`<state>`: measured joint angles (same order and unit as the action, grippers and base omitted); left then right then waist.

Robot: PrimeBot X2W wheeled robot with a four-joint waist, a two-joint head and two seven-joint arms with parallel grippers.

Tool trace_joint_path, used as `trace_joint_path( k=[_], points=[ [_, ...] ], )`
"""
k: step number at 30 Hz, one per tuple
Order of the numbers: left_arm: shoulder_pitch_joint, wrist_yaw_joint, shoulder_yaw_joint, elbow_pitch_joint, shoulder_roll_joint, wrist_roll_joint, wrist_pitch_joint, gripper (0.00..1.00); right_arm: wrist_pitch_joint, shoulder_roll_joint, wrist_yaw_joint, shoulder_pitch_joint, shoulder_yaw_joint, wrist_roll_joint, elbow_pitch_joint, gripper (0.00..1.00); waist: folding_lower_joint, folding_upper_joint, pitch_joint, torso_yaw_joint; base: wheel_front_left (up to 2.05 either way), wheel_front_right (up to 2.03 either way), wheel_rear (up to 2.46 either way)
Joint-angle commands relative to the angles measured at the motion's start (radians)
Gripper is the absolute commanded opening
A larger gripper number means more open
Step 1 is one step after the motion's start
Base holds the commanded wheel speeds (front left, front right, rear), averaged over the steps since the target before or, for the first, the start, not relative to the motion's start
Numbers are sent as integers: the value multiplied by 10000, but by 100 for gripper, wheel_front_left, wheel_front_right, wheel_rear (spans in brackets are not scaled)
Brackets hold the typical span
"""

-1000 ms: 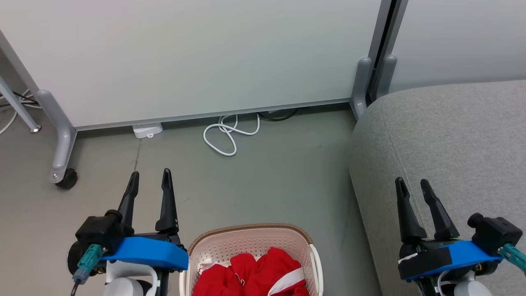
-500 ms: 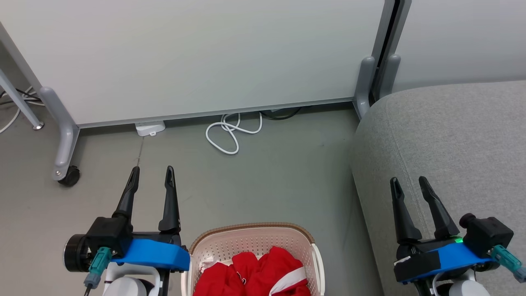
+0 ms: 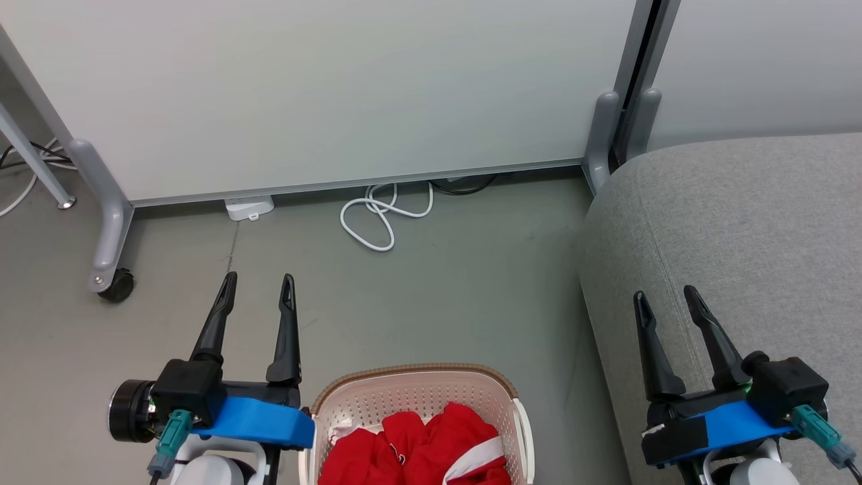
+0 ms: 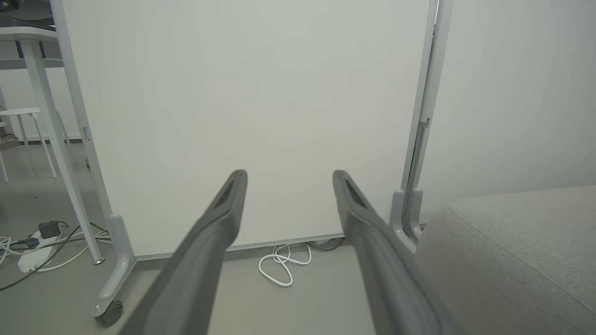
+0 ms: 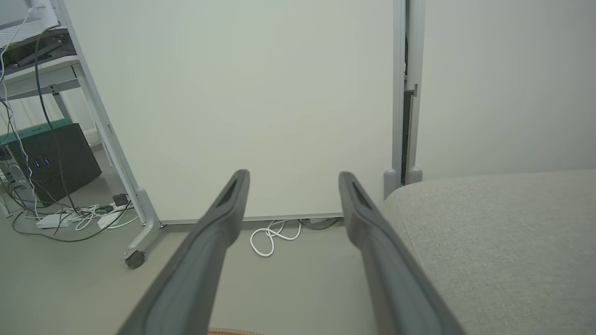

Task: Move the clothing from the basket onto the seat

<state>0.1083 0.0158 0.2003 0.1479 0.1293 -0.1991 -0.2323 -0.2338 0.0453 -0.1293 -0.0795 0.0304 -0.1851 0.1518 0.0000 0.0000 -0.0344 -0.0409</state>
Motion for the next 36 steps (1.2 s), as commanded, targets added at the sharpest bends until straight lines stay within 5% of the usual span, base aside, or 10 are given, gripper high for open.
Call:
trace_joint_path(
  k=[1,16,36],
  points=[
    [122,-54,-50,-5,0,166,-88,100,-58,73,-22,-147,-3,160,-44,100,0,0,2,-2,0,0,0],
    [-21,-363,-397,298,-271,1304,-349,100,-345,79,-20,49,-129,1147,312,100,0,0,20,-76,0,0,0],
    [-6,-651,-750,447,-524,1477,-344,100,-330,76,-16,-36,-153,1085,390,100,0,0,-31,-74,0,0,0]
  ],
)
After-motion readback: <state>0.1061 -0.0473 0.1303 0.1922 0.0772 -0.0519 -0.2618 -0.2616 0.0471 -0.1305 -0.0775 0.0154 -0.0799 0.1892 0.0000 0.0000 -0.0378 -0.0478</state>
